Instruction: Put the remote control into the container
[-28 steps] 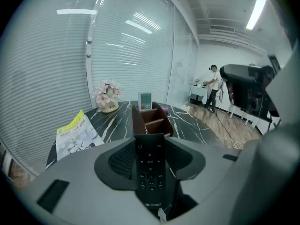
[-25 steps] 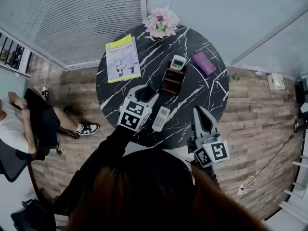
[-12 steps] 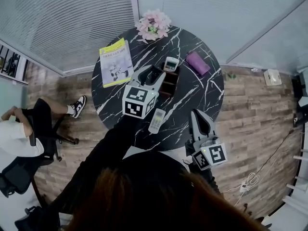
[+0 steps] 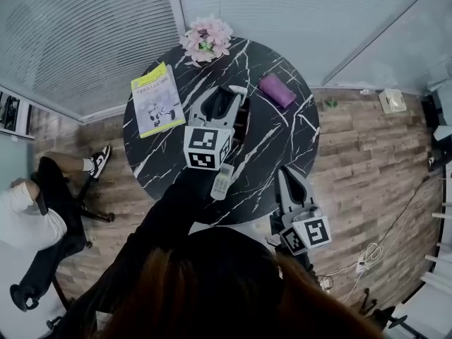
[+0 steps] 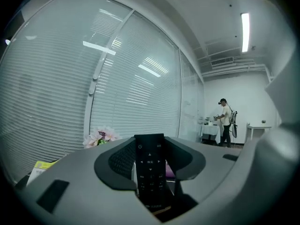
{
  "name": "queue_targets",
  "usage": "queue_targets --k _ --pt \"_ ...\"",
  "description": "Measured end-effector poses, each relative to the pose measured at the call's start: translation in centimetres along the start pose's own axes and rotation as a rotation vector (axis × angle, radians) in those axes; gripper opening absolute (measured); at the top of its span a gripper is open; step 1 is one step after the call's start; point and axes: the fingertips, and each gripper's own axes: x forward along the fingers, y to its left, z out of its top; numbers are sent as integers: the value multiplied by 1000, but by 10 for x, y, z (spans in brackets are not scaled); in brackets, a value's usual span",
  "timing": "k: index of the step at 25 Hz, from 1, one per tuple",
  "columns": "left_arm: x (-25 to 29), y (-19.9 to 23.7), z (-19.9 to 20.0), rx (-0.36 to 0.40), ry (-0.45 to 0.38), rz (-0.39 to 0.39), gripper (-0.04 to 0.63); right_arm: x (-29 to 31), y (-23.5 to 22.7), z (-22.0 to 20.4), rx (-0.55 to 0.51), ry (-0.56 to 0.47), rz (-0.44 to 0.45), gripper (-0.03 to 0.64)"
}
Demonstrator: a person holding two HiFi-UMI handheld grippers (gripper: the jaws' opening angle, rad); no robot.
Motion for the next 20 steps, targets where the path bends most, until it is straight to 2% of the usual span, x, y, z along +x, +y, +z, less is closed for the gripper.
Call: queue_targets --k 5,11,20 --pt "10 -5 -7 -11 -42 -27 193 -6 -6 0 5 4 -28 32" --pt "10 -4 -9 23 -106 22 193 -16 -11 -5 13 20 -67 32" --pt "12 -9 -31 53 -70 27 193 -15 -9 -6 21 26 -90 32"
